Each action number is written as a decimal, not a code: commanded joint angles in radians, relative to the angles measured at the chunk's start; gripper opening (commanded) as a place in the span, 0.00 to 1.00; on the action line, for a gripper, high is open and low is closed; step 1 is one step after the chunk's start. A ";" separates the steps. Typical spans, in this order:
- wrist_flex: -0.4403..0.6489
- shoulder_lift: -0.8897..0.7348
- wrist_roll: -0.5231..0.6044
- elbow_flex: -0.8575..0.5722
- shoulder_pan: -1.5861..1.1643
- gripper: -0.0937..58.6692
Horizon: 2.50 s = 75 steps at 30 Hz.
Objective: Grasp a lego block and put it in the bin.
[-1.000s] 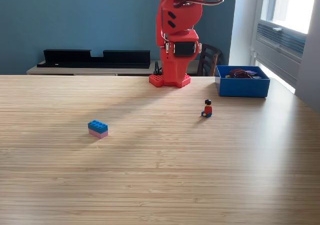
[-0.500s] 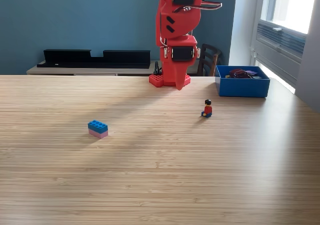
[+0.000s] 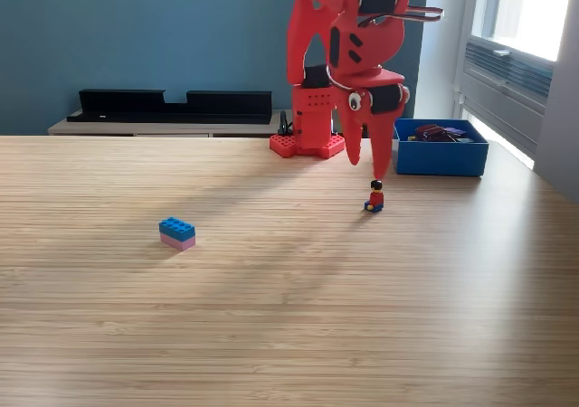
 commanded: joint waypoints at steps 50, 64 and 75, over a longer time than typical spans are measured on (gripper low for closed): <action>-0.388 0.038 -0.304 0.310 -0.060 0.02; -0.296 0.038 -0.202 0.184 -0.057 0.00; 0.126 0.051 -0.103 -0.261 -0.201 0.00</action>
